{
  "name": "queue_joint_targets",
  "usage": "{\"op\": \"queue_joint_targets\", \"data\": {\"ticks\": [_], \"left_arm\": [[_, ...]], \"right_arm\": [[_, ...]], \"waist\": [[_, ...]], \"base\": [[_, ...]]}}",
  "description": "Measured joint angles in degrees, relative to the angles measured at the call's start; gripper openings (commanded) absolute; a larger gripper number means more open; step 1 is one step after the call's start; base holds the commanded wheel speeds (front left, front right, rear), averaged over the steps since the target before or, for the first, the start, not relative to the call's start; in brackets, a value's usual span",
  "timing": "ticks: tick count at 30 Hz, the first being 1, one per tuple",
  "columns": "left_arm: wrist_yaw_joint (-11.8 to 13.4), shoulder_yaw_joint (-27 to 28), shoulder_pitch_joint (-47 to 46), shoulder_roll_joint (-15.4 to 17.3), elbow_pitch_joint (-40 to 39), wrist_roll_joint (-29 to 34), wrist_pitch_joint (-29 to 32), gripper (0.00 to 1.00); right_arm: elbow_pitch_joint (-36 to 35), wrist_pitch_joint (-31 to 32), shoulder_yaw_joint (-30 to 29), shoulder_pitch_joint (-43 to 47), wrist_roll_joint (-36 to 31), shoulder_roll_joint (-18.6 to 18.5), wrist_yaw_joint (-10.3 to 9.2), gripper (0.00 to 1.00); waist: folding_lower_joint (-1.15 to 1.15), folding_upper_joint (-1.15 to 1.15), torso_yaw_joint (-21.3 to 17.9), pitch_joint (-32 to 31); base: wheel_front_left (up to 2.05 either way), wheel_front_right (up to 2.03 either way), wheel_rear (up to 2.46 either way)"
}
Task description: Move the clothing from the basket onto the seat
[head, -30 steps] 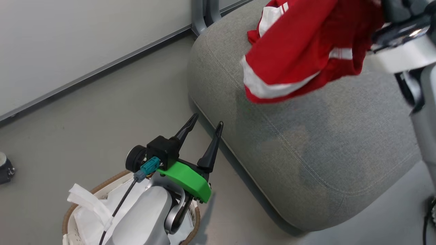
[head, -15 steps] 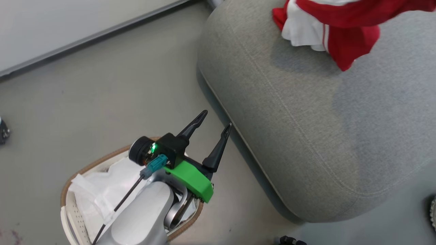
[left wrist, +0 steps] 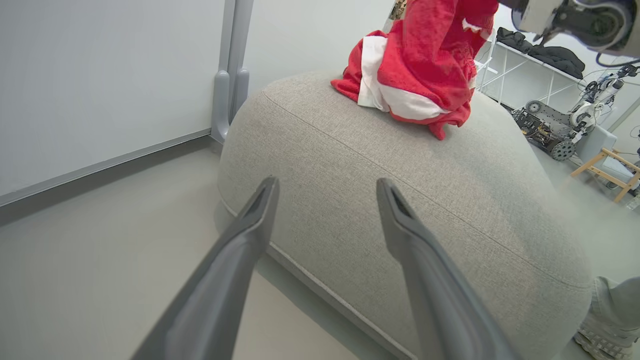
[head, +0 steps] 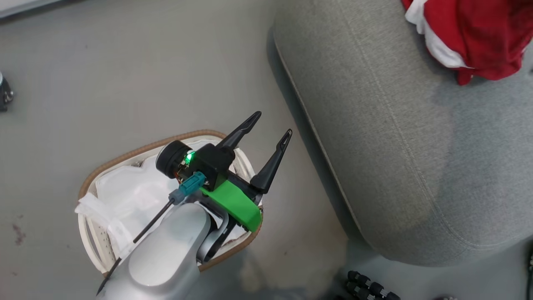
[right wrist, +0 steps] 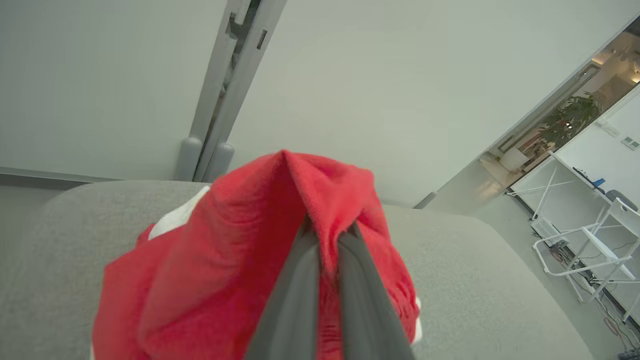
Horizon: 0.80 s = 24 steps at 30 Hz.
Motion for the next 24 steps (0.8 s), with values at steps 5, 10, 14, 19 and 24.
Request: {"op": "queue_joint_targets", "data": {"ticks": [5, 10, 14, 19, 24], "left_arm": [[0.0, 0.0, -0.5, 0.5, 0.0, -0.3, 0.3, 1.0], [0.0, -0.4, -0.5, 0.5, 0.8, -1.0, 0.2, 1.0], [0.0, -0.2, -0.2, -0.2, 1.7, -1.6, -0.2, 1.0], [0.0, 0.8, 1.3, -1.3, 2.8, -1.6, -0.4, 1.0], [0.0, 3.0, 4.1, -3.2, 2.9, -1.5, -0.5, 1.0]], "right_arm": [[2.7, 0.0, -2.5, 6.5, 0.5, 5.0, 0.0, 0.0], [2.8, 0.0, -4.8, 10.8, 0.2, 7.7, 0.0, 0.0], [-0.2, 0.0, -6.7, 15.2, -0.4, 8.3, 0.0, 0.27], [-5.7, 0.0, -9.0, 20.0, -0.1, 10.0, 0.0, 1.0], [-9.4, 0.0, -7.8, 25.0, 0.3, 10.9, 0.0, 1.0]], "waist": [[0.0, 0.0, 1.3, 2.1], [0.0, 0.0, 1.9, 1.7], [0.0, 0.0, 1.9, -0.1], [0.0, 0.0, 1.7, -3.4], [0.0, 0.0, 1.4, -7.5]], "base": [[0.0, 0.0, 0.0], [0.0, 0.0, 0.0], [0.0, 0.0, 0.0], [0.0, 0.0, 0.0], [0.0, 0.0, 0.0]]}}
